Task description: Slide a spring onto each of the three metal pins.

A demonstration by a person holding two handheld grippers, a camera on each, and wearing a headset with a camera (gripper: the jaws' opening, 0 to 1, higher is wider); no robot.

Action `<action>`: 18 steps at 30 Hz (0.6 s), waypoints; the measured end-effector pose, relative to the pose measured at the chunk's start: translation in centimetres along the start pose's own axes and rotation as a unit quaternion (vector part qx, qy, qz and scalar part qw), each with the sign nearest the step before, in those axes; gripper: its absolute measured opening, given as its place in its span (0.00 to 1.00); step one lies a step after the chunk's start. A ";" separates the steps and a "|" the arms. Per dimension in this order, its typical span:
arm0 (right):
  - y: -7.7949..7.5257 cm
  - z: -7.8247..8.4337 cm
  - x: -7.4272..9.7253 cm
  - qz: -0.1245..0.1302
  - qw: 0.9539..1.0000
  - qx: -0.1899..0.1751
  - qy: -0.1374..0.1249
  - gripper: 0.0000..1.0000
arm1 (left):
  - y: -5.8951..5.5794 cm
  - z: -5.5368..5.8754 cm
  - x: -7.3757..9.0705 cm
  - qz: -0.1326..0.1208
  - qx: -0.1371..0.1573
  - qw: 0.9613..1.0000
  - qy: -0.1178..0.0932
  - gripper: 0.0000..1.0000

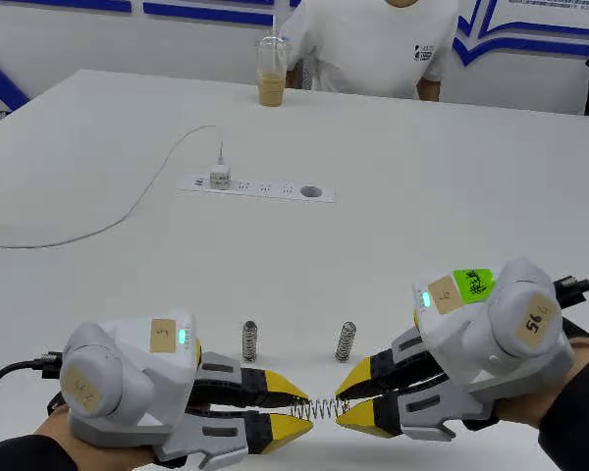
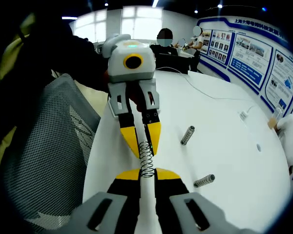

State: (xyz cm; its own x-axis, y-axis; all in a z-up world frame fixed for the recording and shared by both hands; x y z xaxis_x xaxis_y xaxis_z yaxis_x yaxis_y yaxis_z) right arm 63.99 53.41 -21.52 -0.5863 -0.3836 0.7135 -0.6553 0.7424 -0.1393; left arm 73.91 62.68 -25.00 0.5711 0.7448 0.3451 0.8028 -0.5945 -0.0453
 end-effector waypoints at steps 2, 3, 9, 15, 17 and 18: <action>0.1 -0.4 0.2 0.001 1.000 0.001 -0.004 0.11 | 0.0 0.1 0.0 0.000 0.000 1.000 0.001 0.12; 0.0 -0.6 0.3 0.001 1.000 0.002 -0.008 0.11 | 0.1 0.1 0.0 -0.001 0.000 1.000 0.002 0.12; 0.0 -2.1 0.8 0.004 1.000 0.005 -0.030 0.11 | 0.0 0.2 0.0 0.000 0.001 1.000 0.003 0.11; 0.1 -3.1 0.7 0.005 0.999 0.017 -0.038 0.11 | -0.1 0.1 -0.1 0.003 0.000 1.000 0.002 0.11; 0.1 -3.3 0.7 0.005 0.999 0.020 -0.040 0.11 | -0.2 0.1 -0.1 0.003 -0.001 1.000 0.002 0.11; 0.1 -3.4 0.7 0.005 0.999 0.022 -0.041 0.11 | -0.2 0.1 -0.1 0.003 -0.001 1.000 0.002 0.11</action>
Point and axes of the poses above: the centre of the closed fingertips' face, and the gripper's own axes: x roughly backward along the fingers, y roughly to its left, z roughly out of its underside, the point moved 8 cm from there along x, roughly backward along the fingers, and after that the axes turned 5 degrees about x, right-handed, at the moved point
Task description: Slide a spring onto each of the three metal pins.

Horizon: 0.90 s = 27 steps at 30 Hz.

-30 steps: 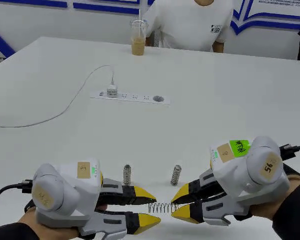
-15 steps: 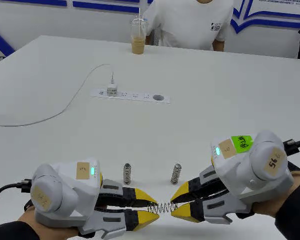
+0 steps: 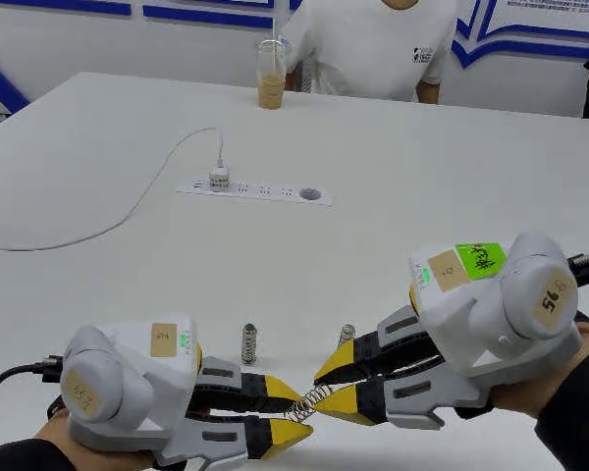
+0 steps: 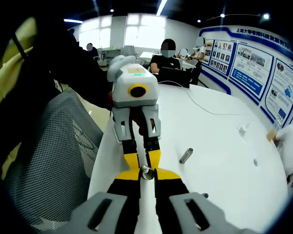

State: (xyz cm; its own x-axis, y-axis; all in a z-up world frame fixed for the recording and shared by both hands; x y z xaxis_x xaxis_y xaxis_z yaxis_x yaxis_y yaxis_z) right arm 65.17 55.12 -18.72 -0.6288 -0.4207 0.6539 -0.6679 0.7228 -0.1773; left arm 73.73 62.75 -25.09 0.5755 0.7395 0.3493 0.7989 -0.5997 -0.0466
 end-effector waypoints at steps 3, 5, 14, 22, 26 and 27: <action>0.0 -0.3 -0.1 0.000 1.000 0.004 -0.003 0.11 | 0.0 -0.1 0.0 0.001 0.000 1.000 -0.001 0.11; 0.0 -0.6 -0.1 0.001 1.000 0.005 -0.006 0.11 | -0.1 -0.1 0.0 0.002 0.000 1.000 -0.002 0.11; 0.0 -0.9 -0.4 0.001 1.000 -0.001 -0.014 0.12 | -0.2 -0.3 -0.2 0.003 0.000 1.000 -0.004 0.11; -0.1 -0.5 -0.4 0.002 1.000 -0.021 -0.011 0.14 | -0.2 -0.2 -0.1 0.002 0.001 1.000 -0.007 0.11; -0.1 -0.6 -0.5 0.004 1.000 -0.024 -0.015 0.14 | -0.2 -0.3 -0.2 0.002 0.001 1.000 -0.009 0.11; 0.0 -0.6 -0.5 0.004 1.000 -0.024 -0.015 0.14 | -0.2 -0.3 -0.2 0.002 0.001 1.000 -0.010 0.11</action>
Point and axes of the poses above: the centre of the closed fingertips' face, and the gripper's own axes: x roughly backward along the fingers, y roughly to its left, z roughly out of its underside, the point moved 8 cm from there along x, roughly backward along the fingers, and after that the axes turned 5 degrees about x, right-handed, at the moved point
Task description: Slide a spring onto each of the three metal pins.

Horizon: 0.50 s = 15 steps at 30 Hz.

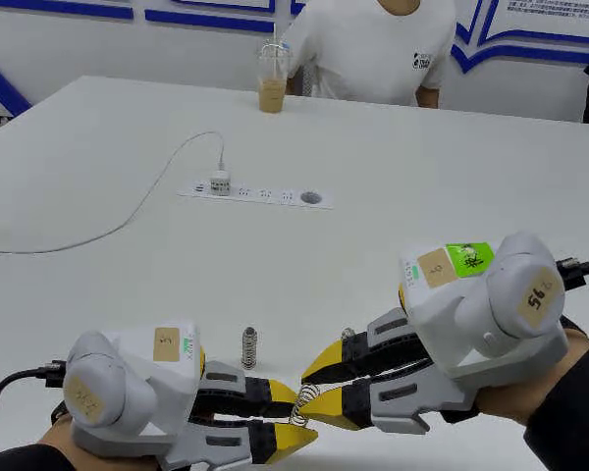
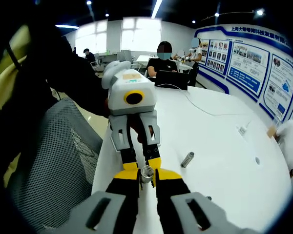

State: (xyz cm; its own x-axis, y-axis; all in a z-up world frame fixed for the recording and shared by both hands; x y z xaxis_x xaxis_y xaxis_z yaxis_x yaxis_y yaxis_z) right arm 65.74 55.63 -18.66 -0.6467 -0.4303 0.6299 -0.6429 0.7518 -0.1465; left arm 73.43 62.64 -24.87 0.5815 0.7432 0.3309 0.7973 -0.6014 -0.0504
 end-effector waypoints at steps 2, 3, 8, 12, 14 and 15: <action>0.1 0.1 -0.1 -0.001 1.000 -0.001 0.001 0.13 | 0.0 -0.1 0.0 -0.002 0.001 1.000 -0.003 0.11; 0.1 0.1 -0.1 0.000 1.000 -0.002 0.000 0.13 | 0.0 -0.1 0.0 -0.002 0.002 1.000 -0.005 0.11; -0.1 0.0 0.0 0.001 1.000 -0.011 -0.012 0.13 | 0.0 0.0 0.0 -0.002 0.003 1.000 -0.005 0.11; -0.2 0.2 0.0 0.003 1.000 -0.014 -0.012 0.13 | 0.1 -0.1 0.0 -0.004 0.006 1.000 -0.010 0.11; -0.2 0.2 0.0 0.004 1.000 -0.016 -0.014 0.13 | 0.1 -0.2 0.0 -0.005 0.009 1.000 -0.014 0.11; -0.2 0.2 0.0 0.005 1.000 -0.015 -0.016 0.12 | 0.1 -0.2 0.1 -0.005 0.009 1.000 -0.013 0.11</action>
Point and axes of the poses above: the centre of the closed fingertips' face, and the gripper's own axes: x roughly backward along the fingers, y roughly to its left, z roughly out of its underside, the point moved 8 cm from there along x, roughly backward along the fingers, and after that the axes turned 5 degrees about x, right-handed, at the moved point
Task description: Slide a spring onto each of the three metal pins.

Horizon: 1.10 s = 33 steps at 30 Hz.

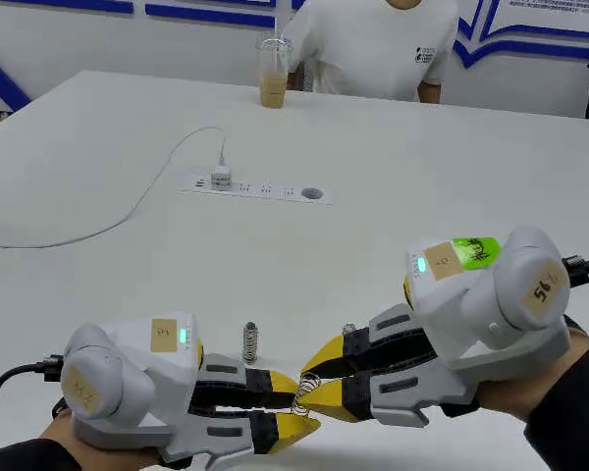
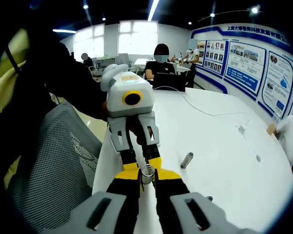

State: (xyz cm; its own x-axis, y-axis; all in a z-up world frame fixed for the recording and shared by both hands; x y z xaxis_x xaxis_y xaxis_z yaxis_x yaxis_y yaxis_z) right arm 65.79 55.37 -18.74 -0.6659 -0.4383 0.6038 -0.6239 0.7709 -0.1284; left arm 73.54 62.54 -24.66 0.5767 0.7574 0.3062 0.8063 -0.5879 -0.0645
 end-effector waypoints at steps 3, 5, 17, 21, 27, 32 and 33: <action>0.0 0.0 0.0 -0.001 1.000 -0.002 -0.002 0.12 | 0.0 0.0 0.0 0.000 0.000 1.000 0.001 0.11; 0.0 -0.1 -0.1 -0.001 1.000 -0.001 -0.003 0.12 | 0.0 0.0 0.0 0.000 -0.001 1.000 0.001 0.11; -0.2 -0.2 0.1 0.005 1.000 -0.001 -0.005 0.12 | 0.1 0.1 0.0 -0.004 -0.001 1.000 0.005 0.16; -0.4 -0.1 0.5 0.011 1.000 -0.004 -0.003 0.12 | 0.2 0.3 0.2 -0.009 0.003 1.000 0.007 0.20; -0.5 0.1 0.8 0.016 1.000 -0.007 0.000 0.12 | 0.4 0.2 0.5 -0.016 0.009 1.000 0.007 0.24; -0.7 0.4 1.4 0.023 1.000 -0.010 0.002 0.12 | 0.4 0.5 0.8 -0.021 0.017 1.000 0.007 0.29; -0.8 0.5 1.5 0.026 1.000 -0.011 0.004 0.12 | 0.4 0.6 1.0 -0.023 0.020 1.000 0.008 0.30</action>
State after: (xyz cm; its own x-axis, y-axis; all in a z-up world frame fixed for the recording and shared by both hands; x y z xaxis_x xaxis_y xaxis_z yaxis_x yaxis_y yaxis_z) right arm 65.05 53.85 -18.10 -0.6930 -0.3942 0.6036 -0.5796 0.8025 -0.1413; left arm 74.46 63.20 -24.92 0.5377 0.7781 0.3248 0.8364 -0.5409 -0.0887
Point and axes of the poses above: the centre of the closed fingertips' face, and the gripper's own axes: x roughly backward along the fingers, y roughly to its left, z roughly out of its underside, the point moved 8 cm from there along x, roughly backward along the fingers, and after that the axes turned 5 degrees about x, right-handed, at the moved point
